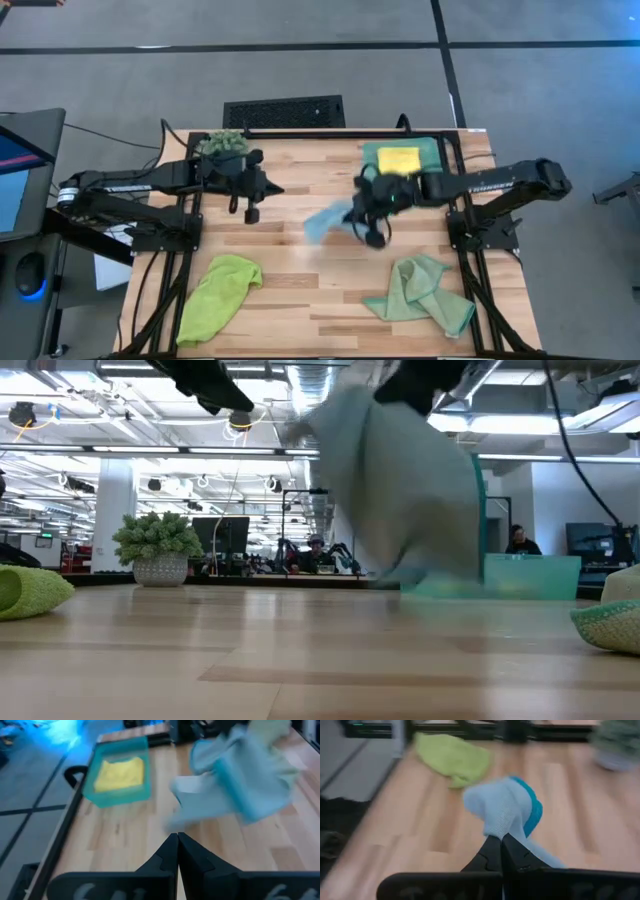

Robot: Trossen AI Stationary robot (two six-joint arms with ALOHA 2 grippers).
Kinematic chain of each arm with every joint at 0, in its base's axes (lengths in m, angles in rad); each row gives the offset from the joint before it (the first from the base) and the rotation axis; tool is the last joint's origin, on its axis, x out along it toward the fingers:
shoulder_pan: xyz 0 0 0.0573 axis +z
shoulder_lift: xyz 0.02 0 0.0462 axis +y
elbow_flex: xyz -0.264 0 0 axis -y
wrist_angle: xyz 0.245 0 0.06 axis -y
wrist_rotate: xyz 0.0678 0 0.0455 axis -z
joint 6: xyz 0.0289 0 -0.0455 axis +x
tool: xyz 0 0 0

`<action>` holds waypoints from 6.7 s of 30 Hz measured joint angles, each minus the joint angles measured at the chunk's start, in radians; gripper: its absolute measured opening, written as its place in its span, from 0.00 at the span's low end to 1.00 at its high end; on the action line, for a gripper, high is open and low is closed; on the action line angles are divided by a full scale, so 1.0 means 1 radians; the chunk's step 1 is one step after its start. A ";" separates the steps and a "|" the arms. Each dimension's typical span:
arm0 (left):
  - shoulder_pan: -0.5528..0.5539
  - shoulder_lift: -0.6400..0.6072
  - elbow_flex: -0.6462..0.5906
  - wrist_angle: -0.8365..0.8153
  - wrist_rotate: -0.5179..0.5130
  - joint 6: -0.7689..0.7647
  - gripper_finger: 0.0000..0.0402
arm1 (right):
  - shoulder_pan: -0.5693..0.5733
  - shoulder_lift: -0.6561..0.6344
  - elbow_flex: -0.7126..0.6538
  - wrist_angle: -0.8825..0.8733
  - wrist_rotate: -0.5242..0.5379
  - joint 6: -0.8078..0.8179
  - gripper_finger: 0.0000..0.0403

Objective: Fold microfiber towels
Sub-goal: Remove the blue microfiber cloth from the blue bin, then fold the blue microfiber cloth

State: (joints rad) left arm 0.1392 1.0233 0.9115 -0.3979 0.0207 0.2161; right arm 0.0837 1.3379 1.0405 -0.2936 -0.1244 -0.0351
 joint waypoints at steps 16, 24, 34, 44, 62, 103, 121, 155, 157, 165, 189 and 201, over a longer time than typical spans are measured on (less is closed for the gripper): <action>-0.036 -0.002 -0.087 0.083 0.053 0.026 0.00 | -0.061 0.230 0.111 -0.009 0.072 0.223 0.00; -0.036 -0.002 -0.319 0.350 0.067 -0.111 0.00 | -0.276 0.631 0.199 0.072 -0.028 0.277 0.04; -0.049 0.193 -0.446 0.687 0.196 -0.081 0.04 | -0.309 0.691 0.258 -0.002 -0.123 0.201 0.22; -0.186 0.544 -0.290 0.838 0.025 -0.066 0.39 | -0.315 0.487 0.259 -0.229 -0.068 0.132 0.34; -0.230 0.715 -0.021 0.445 -0.251 -0.128 0.55 | -0.176 0.365 0.148 -0.407 0.133 0.196 0.29; -0.197 0.504 0.169 -0.439 -0.294 -0.059 0.00 | 0.165 0.511 -0.217 0.373 0.273 0.378 0.19; -0.319 0.508 0.040 -0.475 -0.254 0.258 0.16 | -0.026 0.287 -0.228 -0.005 0.189 0.182 0.17; -0.271 0.569 -0.061 0.541 -0.138 -0.139 0.41 | 0.030 0.240 -0.425 0.295 0.296 0.506 0.17; -0.256 0.612 -0.098 0.638 -0.139 -0.176 0.41 | 0.037 0.238 -0.425 0.294 0.371 0.587 0.17; -0.216 0.750 -0.127 0.704 -0.135 -0.219 0.38 | 0.063 0.240 -0.425 0.295 0.411 0.780 0.17; -0.190 0.763 -0.125 0.687 -0.043 -0.131 0.37 | 0.102 0.415 -0.418 0.526 0.393 1.008 0.40; -0.154 0.762 -0.125 0.678 -0.054 -0.121 0.37 | 0.141 0.345 -0.425 0.470 0.324 0.958 0.02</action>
State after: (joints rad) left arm -0.0149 1.7855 0.7864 0.2804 -0.0335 0.0950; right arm 0.2245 1.6825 0.6151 0.1764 0.2001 0.9224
